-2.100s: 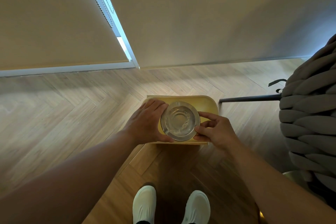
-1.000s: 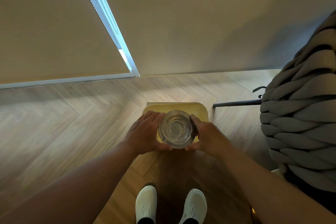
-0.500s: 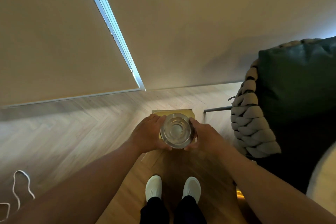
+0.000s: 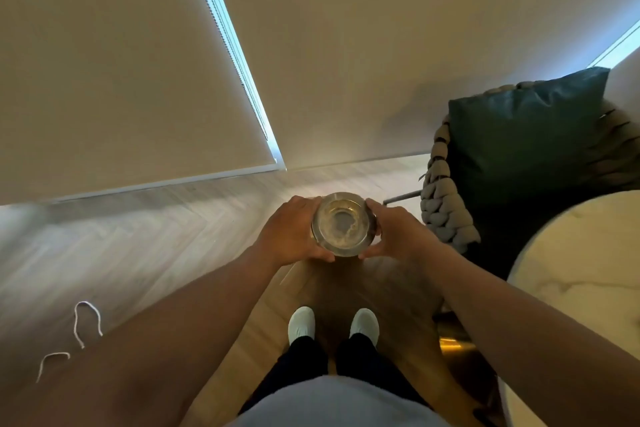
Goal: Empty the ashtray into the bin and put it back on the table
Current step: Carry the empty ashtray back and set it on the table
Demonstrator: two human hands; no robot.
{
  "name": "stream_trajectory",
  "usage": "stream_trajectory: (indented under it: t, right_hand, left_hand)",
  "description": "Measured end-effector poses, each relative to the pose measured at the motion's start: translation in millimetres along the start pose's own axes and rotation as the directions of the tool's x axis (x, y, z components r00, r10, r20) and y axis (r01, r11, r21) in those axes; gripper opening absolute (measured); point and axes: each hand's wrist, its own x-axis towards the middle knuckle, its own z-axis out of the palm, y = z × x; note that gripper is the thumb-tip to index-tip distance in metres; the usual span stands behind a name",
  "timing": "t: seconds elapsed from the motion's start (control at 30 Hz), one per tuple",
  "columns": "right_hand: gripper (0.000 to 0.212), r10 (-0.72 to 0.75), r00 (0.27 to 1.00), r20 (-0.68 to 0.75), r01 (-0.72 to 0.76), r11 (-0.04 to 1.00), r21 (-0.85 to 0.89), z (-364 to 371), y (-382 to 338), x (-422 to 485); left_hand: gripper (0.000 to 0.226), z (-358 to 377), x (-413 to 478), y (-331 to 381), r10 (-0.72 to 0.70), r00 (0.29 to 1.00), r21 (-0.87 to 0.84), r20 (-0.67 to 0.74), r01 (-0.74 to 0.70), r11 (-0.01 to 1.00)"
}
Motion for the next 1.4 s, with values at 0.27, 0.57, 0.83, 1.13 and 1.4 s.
stream_trajectory:
  t: [0.27,0.57,0.83,1.13,1.4]
  right_hand:
    - [0.09,0.02,1.0,0.008,-0.02,0.999,-0.031,11,-15,-42]
    - [0.087,0.082,0.995,-0.055,-0.081,0.997,0.012,19,-25,-73]
    - [0.074,0.31,0.919,-0.245,-0.297,0.951,0.089,47,-42,-106]
    - [0.075,0.565,0.729,-0.387,-0.446,0.82,0.359,108,-100,-161]
    - [0.085,0.728,0.546,-0.415,-0.522,0.683,0.511,163,-127,-225]
  left_hand:
    - [0.1,9,-45,14,0.001,1.0,0.01,-0.003,-0.001,1.0]
    - [0.095,12,-45,21,0.09,0.994,0.03,0.056,-0.091,0.995]
    - [0.09,2,-22,27,0.322,0.911,0.019,0.257,-0.338,0.941]
    - [0.096,17,-33,23,0.515,0.754,0.041,0.408,-0.579,0.814]
    - [0.097,55,-59,47,0.637,0.534,-0.013,0.556,-0.761,0.649]
